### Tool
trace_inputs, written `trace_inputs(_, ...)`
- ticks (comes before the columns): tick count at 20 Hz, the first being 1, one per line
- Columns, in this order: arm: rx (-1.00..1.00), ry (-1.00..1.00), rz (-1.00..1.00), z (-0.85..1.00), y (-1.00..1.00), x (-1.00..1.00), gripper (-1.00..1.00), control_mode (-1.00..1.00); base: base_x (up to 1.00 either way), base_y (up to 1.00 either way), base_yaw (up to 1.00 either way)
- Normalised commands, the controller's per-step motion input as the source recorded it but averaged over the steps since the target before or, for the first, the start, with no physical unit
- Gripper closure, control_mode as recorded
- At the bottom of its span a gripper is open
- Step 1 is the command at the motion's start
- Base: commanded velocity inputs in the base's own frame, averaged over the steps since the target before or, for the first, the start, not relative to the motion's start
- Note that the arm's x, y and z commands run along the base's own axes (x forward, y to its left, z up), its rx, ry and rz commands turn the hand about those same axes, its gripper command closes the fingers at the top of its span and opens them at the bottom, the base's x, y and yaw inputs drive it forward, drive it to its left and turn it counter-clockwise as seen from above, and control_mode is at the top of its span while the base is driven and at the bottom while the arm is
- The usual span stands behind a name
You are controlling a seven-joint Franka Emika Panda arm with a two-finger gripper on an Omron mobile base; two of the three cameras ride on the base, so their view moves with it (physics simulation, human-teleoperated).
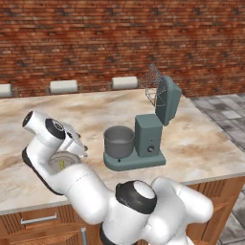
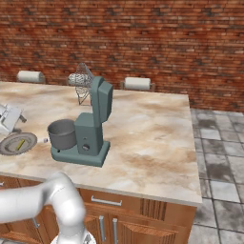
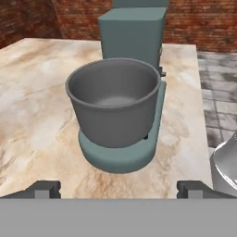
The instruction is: Add butter and sugar cubes to the stand mixer bowl and then turn on the stand mixer to begin making frosting.
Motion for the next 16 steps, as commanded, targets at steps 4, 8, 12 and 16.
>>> trace_inputs(4,0.03,0.02,0.09,-0.10,0.00,0.04,-1.00,-1.00,0.00,0.00,0.00)
trace_inputs(8,0.03,0.14,0.00,-0.17,0.00,0.26,-1.00,-1.00,0.00,0.00,0.00)
trace_inputs(12,0.00,0.15,0.00,-0.32,0.00,0.26,-1.00,-1.00,0.00,0.00,0.00)
trace_inputs(16,0.00,0.10,0.00,-0.33,0.03,0.13,-1.00,-1.00,0.00,0.00,0.00)
